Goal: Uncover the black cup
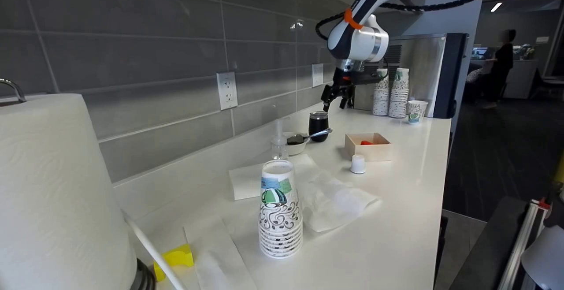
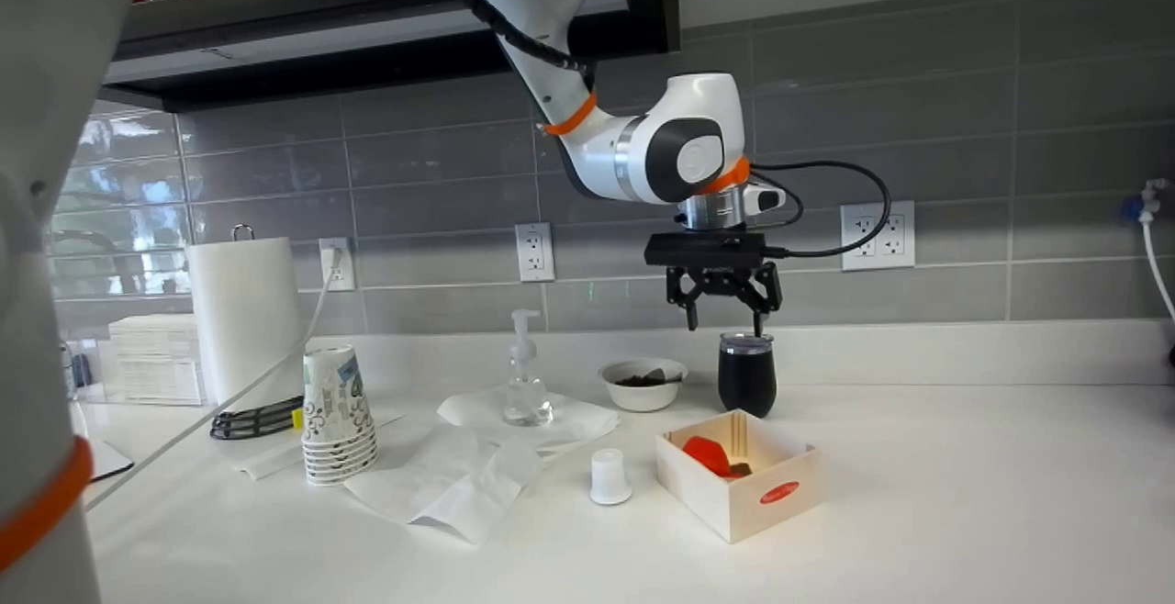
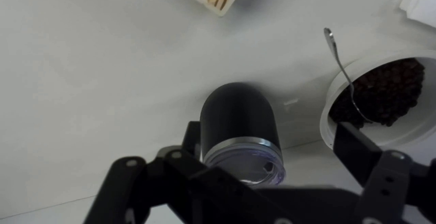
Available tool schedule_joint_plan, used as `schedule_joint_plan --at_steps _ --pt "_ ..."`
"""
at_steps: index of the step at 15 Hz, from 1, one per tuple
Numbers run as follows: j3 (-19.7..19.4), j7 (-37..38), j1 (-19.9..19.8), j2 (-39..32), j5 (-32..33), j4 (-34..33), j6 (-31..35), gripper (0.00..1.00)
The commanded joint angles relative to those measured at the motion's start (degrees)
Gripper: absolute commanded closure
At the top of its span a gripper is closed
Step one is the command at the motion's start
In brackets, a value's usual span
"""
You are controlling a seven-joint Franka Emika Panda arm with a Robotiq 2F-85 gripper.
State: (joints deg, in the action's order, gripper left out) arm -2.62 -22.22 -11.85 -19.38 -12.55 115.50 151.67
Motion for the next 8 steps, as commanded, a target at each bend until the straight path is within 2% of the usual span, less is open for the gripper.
schedule_joint_plan --at_steps 1,8 --pt "1.94 0.52 -2.16 -4.13 -1.86 -5.47 0.09 0.00" --pt "2.76 3.51 -2.84 -10.31 -0.67 -13.42 -0.17 0.00"
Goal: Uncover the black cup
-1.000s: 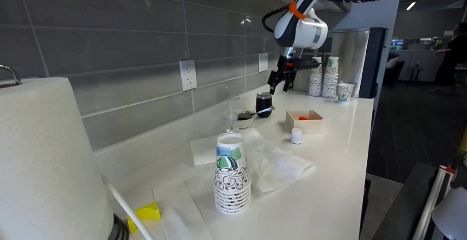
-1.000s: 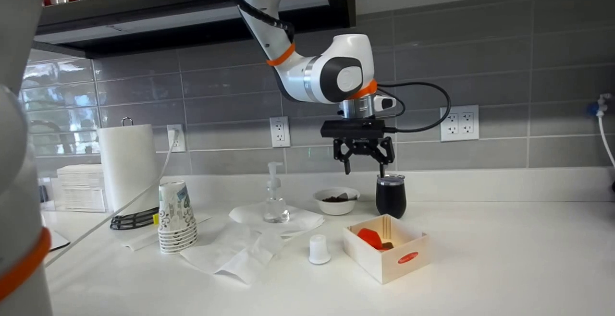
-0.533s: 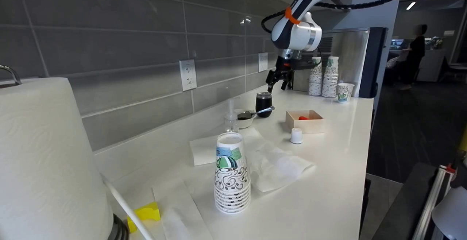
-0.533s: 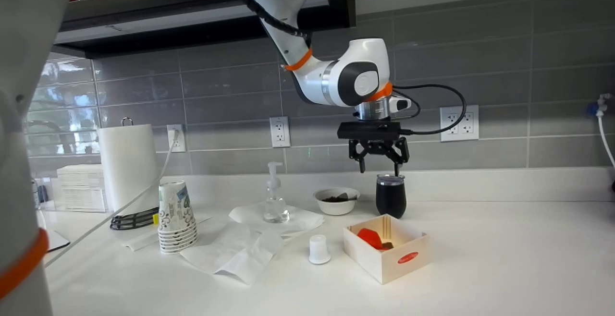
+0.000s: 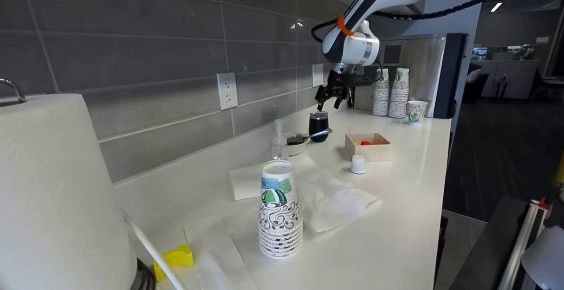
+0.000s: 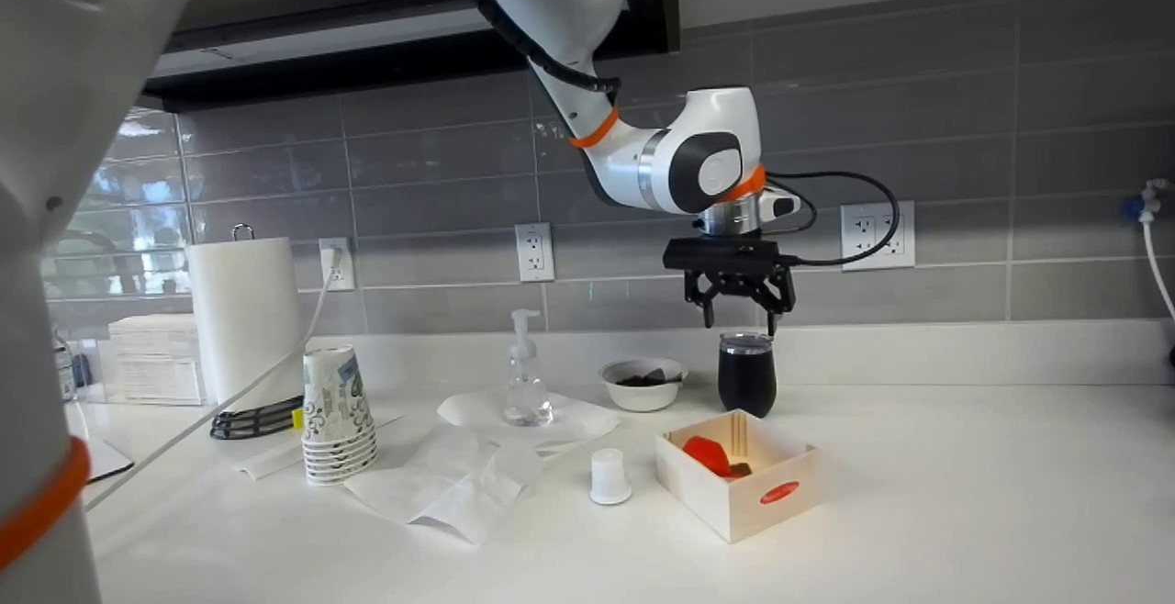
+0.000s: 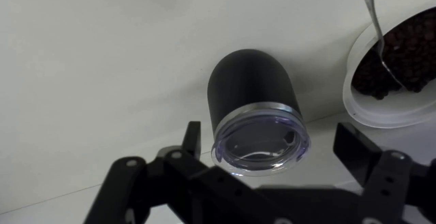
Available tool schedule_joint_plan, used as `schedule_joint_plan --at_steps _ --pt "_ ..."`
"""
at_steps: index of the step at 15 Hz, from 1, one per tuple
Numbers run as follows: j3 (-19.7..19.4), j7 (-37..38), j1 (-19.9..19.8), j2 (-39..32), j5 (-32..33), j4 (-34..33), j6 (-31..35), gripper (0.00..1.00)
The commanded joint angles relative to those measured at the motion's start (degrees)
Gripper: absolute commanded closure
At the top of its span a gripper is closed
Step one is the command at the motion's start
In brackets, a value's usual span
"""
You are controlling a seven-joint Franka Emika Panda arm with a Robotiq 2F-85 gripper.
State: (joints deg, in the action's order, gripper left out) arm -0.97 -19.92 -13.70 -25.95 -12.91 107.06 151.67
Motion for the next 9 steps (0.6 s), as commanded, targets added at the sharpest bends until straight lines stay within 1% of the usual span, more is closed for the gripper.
schedule_joint_plan --at_steps 1,5,9 --pt "1.24 1.58 -0.98 -4.53 -0.19 -6.02 -0.33 0.00" --pt "1.68 2.50 -0.99 -7.95 0.27 -9.73 -0.34 0.00" --pt "1.85 2.58 -1.65 -10.78 0.37 -11.03 0.89 0.00"
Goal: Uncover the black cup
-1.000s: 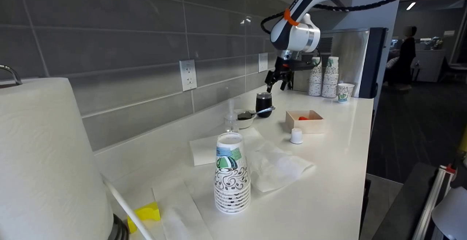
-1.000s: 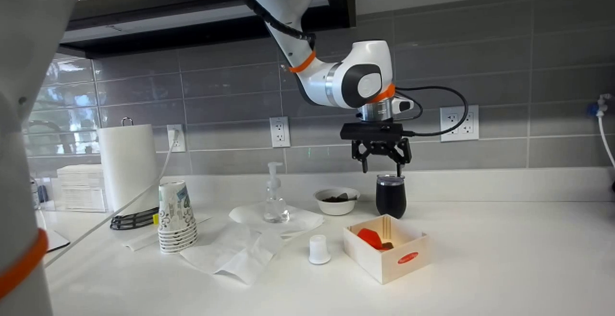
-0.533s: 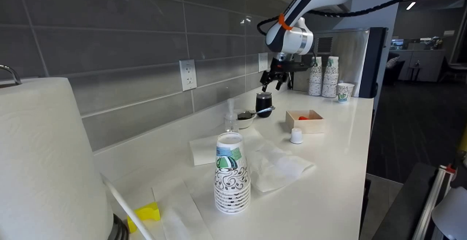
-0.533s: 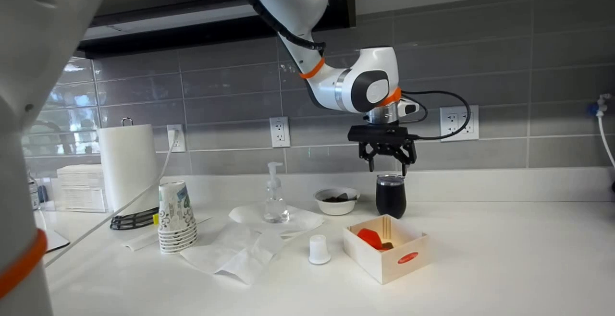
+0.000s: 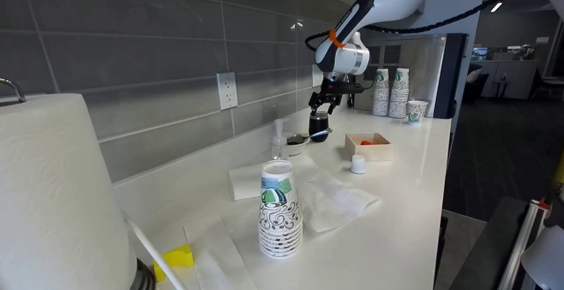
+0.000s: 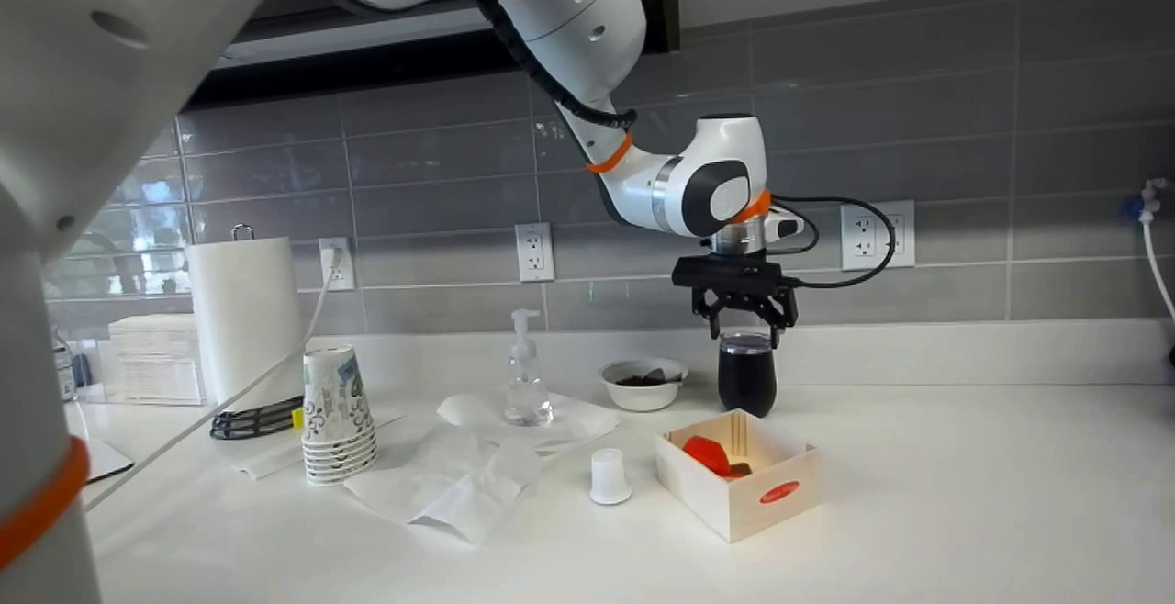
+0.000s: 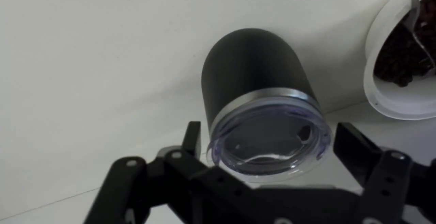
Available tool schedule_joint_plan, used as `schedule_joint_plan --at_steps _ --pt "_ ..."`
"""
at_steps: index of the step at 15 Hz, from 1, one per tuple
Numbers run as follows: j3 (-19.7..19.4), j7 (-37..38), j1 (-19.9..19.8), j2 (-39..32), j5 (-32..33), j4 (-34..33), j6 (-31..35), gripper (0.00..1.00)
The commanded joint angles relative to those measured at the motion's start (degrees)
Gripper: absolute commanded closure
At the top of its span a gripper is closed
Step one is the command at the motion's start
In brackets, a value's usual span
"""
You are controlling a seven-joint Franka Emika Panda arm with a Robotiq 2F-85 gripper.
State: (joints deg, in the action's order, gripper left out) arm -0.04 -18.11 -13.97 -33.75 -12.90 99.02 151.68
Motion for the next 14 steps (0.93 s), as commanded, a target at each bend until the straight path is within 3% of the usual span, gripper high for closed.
schedule_joint_plan --at_steps 1,7,14 --pt "1.04 0.65 -1.65 -3.45 0.33 -3.18 0.85 0.00" --pt "1.67 0.09 -2.69 -4.09 0.33 -2.06 2.86 0.00" --pt "1.55 2.94 -0.39 -0.72 1.85 -5.19 1.36 0.00"
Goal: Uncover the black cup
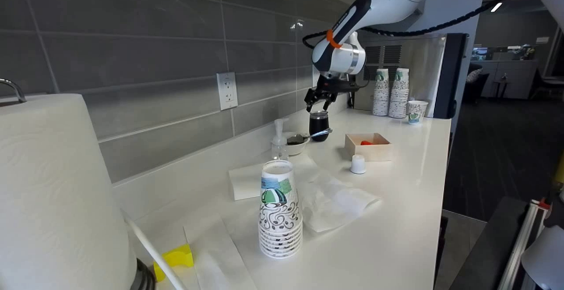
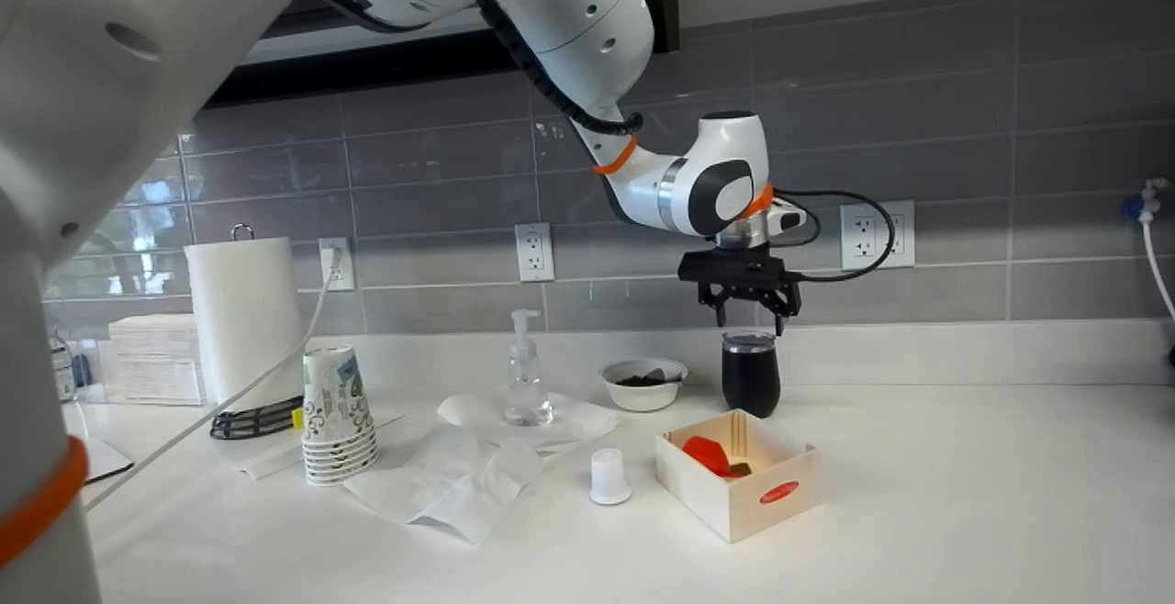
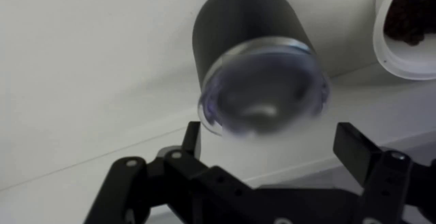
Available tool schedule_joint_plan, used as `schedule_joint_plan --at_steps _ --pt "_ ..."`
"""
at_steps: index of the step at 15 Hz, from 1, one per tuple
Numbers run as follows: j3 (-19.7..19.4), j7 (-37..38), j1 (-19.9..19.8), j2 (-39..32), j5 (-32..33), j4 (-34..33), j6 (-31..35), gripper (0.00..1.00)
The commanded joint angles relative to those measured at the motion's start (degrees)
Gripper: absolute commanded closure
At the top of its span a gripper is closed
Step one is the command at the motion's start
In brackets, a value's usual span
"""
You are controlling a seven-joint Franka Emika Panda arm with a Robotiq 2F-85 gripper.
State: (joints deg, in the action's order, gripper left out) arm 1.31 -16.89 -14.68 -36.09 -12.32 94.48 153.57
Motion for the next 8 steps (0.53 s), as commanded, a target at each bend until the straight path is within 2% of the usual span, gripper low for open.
schedule_joint_plan --at_steps 1,7,8 --pt "0.17 1.83 0.50 1.90 1.32 -0.71 -0.69 0.00" --pt "-1.59 5.09 2.11 4.95 2.84 2.33 -3.54 0.00" --pt "-0.18 3.09 0.99 2.18 1.71 -0.08 -1.22 0.00"
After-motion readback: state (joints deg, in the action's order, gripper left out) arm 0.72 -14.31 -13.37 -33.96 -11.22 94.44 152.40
